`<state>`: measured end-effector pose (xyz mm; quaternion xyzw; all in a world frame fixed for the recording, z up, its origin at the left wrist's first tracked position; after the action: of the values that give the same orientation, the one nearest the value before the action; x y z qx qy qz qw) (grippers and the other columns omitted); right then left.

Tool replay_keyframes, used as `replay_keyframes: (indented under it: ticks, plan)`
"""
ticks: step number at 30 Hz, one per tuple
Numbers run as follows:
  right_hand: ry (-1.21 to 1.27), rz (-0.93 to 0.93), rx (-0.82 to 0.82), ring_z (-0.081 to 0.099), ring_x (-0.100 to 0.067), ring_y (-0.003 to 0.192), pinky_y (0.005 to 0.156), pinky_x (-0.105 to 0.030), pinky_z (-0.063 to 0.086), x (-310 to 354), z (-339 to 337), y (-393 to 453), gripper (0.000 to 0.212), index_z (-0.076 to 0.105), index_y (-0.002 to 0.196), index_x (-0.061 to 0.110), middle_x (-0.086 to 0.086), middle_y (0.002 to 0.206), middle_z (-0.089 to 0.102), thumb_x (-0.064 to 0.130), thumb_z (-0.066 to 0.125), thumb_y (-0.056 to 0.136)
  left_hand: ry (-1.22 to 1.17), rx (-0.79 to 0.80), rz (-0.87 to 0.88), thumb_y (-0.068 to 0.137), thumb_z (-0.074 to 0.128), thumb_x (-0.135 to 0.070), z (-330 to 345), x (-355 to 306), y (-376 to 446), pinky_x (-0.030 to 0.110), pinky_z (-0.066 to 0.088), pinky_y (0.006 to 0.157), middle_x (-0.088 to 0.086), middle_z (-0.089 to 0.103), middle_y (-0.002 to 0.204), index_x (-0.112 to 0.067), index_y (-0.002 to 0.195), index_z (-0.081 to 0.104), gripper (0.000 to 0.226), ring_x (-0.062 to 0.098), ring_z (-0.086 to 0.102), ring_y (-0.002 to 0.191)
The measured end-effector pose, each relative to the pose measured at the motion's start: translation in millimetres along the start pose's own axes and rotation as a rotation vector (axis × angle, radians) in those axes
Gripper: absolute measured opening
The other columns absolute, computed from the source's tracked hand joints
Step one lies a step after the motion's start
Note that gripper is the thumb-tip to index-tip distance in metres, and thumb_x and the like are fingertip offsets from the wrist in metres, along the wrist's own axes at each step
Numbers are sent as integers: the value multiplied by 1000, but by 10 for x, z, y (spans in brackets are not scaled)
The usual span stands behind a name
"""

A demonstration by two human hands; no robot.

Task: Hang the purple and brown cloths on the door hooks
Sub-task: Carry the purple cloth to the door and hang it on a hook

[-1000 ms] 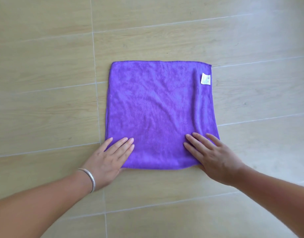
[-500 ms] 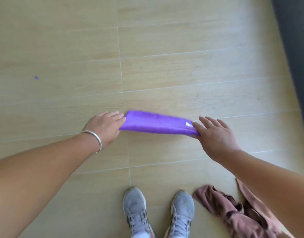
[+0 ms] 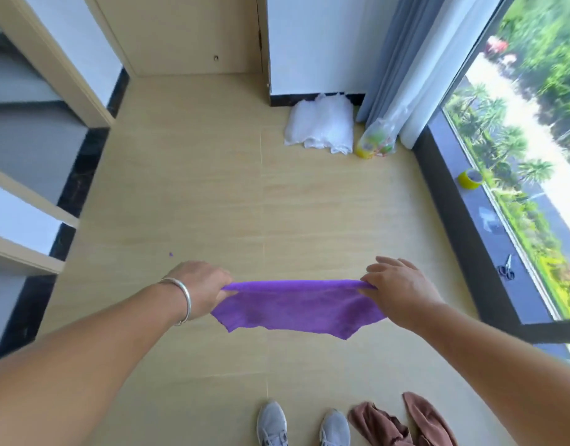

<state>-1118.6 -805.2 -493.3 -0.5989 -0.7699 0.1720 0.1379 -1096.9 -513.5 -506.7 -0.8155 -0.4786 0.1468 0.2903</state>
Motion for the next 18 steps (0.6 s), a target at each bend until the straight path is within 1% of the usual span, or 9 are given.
replay_keyframes:
  ticks: [1,3,5,6,8,10,14,18]
  plan:
    - [1,-5,-20,27,-7,140,112,-27,18,8,-332,-61,40,66,109,35,21,114,57,52,30,100,3,-16,-17,101,30,-46,-284,54,-165,34,48,78,-4,66,107,-25,107,61,38,23,60,96]
    - [-38,-19,-74,24,-7,142,113,-28,14,18,-1010,-156,41,66,113,35,21,127,54,55,33,98,7,-66,-53,101,31,-48,-868,178,-483,31,40,65,-2,65,92,-21,93,61,40,24,56,81]
    - [-101,-16,-152,25,-7,141,113,-29,16,8,-1678,-266,43,66,114,34,20,132,53,57,34,97,2,-146,-89,100,34,-50,-1439,314,-794,30,33,59,-2,59,79,-20,80,54,41,23,51,73]
    - [-146,-21,-208,29,-8,140,112,-29,18,20,-2009,-330,44,67,111,33,19,128,56,57,33,97,0,-188,-108,100,35,-51,-1706,390,-948,30,32,56,-4,55,73,-21,75,51,42,23,49,70]
    - [-249,-36,-319,41,-8,129,108,-30,25,67,-2627,-472,45,67,102,30,15,113,62,57,31,98,-4,-260,-143,98,37,-53,-2189,547,-1244,29,31,52,-5,51,67,-20,70,48,45,22,49,67]
    - [-309,-51,-391,46,-7,120,104,-30,28,124,-3152,-614,45,65,98,29,14,105,61,55,29,99,8,-326,-160,98,37,-54,-2622,674,-1535,30,36,56,-5,52,65,-19,69,47,46,23,51,65]
    - [-388,-83,-488,50,-8,113,100,-28,32,277,-4035,-895,43,63,98,30,12,104,59,53,26,100,35,-444,-210,98,36,-55,-3384,900,-2132,31,39,59,-6,52,65,-20,69,47,46,18,50,61]
    - [-376,-101,-553,50,-9,113,104,-32,33,450,-4710,-1179,44,64,103,28,12,106,61,49,25,101,54,-518,-267,99,33,-51,-3962,1061,-2673,32,41,62,-5,53,67,-19,74,52,45,17,49,62]
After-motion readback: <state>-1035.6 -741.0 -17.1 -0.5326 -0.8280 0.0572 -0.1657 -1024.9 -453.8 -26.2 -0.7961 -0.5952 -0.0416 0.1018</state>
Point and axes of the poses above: each hand's wrist, its own y-axis towards the middle knuckle, its own z-axis out of the palm, x = y × z, the point moved 10 cm from there along y, towards the middle knuckle
